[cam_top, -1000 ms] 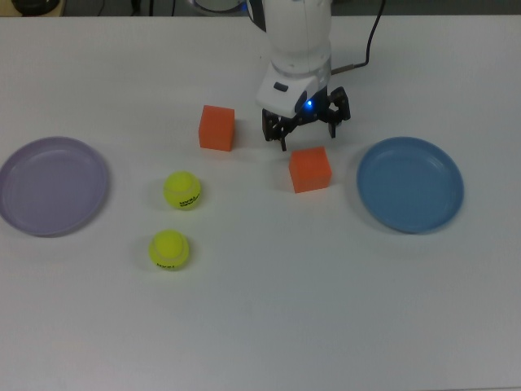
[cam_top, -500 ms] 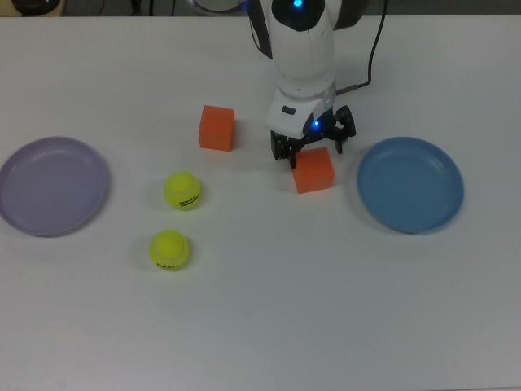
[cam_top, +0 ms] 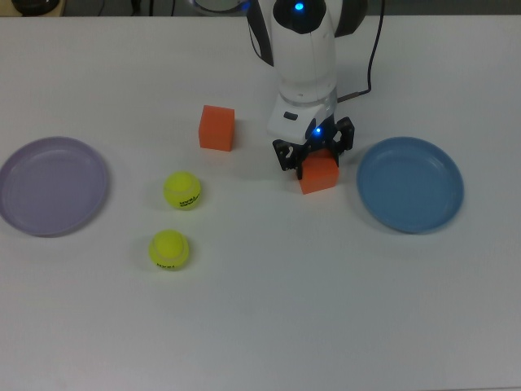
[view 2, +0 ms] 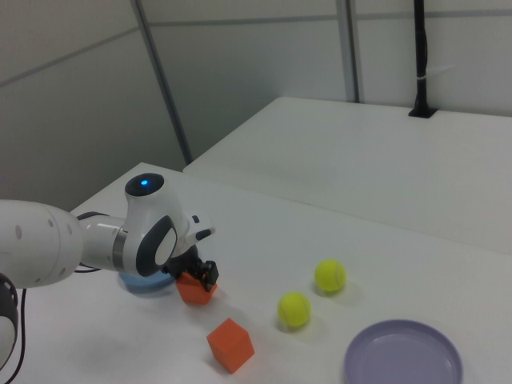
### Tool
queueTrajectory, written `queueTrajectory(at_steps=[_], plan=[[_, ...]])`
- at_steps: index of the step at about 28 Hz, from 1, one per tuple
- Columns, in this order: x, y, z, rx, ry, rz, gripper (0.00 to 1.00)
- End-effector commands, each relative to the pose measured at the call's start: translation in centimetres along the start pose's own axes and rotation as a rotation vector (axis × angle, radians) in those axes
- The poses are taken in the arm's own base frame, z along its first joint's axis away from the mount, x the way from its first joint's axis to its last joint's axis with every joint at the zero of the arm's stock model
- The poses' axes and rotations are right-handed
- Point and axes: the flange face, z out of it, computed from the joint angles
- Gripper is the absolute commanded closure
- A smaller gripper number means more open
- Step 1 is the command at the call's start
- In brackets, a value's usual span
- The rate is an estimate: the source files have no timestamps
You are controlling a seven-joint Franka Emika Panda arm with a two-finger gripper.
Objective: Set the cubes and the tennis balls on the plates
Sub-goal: 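Carry the orange cube onto the blue plate and open the gripper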
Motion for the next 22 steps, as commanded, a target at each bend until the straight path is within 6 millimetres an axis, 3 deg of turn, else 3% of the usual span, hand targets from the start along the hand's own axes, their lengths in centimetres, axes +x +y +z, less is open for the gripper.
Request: queueTrajectory(at_steps=[1, 9, 22], plan=[[0.5, -0.2, -0.2, -0.009, 0.023, 0.01, 1.0], [1.7, -1.0, -3.8, -0.025, 0.077, 0.091, 1.0], [3.9, -11.7, -6.0, 0.036, 0.104, 0.097, 1.0]])
